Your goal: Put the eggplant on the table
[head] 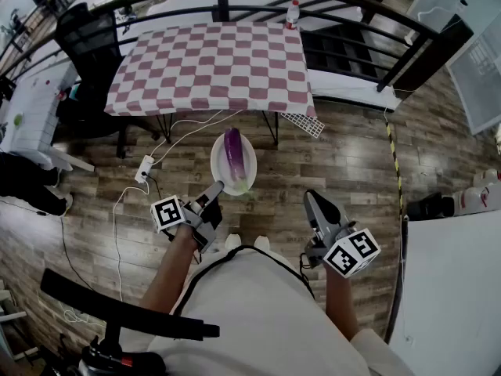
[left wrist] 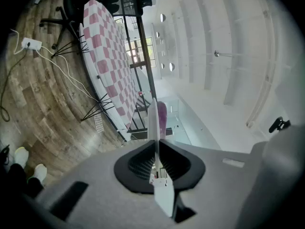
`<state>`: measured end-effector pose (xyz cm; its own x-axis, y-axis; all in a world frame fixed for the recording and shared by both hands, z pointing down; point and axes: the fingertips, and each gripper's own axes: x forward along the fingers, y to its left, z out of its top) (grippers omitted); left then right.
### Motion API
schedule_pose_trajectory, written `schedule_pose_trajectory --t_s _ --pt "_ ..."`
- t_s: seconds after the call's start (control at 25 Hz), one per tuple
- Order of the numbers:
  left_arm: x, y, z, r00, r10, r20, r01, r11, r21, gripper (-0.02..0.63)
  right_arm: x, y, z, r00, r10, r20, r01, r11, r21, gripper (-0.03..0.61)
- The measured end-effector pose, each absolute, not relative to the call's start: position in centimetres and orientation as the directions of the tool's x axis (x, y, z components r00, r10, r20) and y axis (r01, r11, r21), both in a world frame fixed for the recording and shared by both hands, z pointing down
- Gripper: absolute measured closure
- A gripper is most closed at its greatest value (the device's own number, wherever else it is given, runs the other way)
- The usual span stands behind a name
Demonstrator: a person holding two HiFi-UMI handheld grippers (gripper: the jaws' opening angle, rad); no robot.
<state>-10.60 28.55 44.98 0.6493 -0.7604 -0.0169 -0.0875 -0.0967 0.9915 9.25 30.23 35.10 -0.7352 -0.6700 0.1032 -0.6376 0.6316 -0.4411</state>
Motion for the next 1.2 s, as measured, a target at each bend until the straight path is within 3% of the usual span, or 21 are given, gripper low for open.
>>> schedule_pose_trajectory --t_s 1.2 --pt "-15.7 29.4 46.1 0.686 -0.727 -0.022 -0.056 -0.083 0.995 0.578 4.2 31.3 35.8 -0.679 -0.722 0.134 -0.679 0.548 -0.489 0.571"
